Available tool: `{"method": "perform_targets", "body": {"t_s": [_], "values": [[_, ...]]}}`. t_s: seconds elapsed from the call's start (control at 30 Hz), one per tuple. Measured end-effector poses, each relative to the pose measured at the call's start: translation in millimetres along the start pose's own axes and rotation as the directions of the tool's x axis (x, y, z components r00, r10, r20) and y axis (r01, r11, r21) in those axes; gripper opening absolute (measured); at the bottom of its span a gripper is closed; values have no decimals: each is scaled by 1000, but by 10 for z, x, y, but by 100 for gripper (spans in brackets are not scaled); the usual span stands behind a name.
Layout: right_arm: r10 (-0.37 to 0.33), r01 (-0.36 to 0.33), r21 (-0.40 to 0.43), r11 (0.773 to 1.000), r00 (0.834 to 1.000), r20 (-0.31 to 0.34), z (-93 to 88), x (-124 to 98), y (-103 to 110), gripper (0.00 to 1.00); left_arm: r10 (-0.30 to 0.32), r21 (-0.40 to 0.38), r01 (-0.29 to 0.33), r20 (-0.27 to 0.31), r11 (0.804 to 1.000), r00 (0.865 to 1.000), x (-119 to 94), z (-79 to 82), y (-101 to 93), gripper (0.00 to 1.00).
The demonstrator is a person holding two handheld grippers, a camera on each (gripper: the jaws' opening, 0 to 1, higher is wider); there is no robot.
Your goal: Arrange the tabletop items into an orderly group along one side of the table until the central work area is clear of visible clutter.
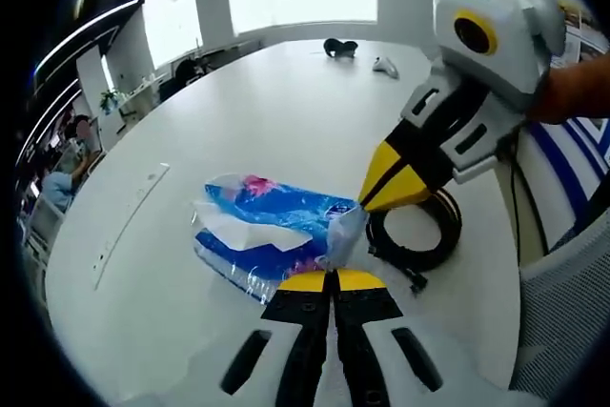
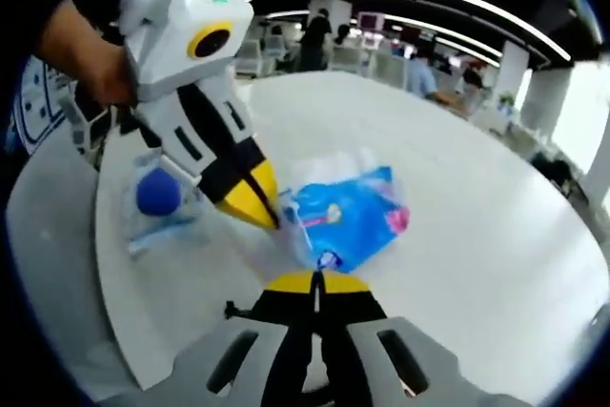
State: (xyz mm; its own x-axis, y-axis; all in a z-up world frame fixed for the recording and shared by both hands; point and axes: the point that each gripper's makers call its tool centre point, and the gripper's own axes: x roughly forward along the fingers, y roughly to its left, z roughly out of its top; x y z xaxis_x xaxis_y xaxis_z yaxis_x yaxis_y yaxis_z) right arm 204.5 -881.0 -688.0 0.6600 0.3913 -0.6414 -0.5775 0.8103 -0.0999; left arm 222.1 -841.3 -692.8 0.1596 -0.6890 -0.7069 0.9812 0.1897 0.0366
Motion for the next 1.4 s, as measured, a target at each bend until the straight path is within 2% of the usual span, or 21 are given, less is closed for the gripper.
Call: {"method": "perform_targets", "body": {"t_s": [0.43, 0.67, 0.87, 1.1, 1.4], "values": [[-8, 10, 31, 999, 999, -44, -117, 180, -149, 0, -13, 26, 14, -34, 1000, 999, 251, -33, 156, 0], [5, -3, 53, 999, 999, -47, -154, 265, -126, 0, -19, 59, 25, -93, 998, 995, 347, -192, 242, 2], [44, -42, 80, 996, 999, -24, -128, 292, -50, 0, 0, 80, 9, -116, 997, 993, 341, -270, 305, 5], [67, -66, 69, 995, 998, -10, -112, 338, -2, 7, 37, 112, -24, -111, 993, 993, 333, -268, 387, 17], [89, -85, 85, 993, 995, -38, -222, 368, 39, 7, 61, 122, -48, -109, 991, 992, 314, -280, 465, 19]]}}
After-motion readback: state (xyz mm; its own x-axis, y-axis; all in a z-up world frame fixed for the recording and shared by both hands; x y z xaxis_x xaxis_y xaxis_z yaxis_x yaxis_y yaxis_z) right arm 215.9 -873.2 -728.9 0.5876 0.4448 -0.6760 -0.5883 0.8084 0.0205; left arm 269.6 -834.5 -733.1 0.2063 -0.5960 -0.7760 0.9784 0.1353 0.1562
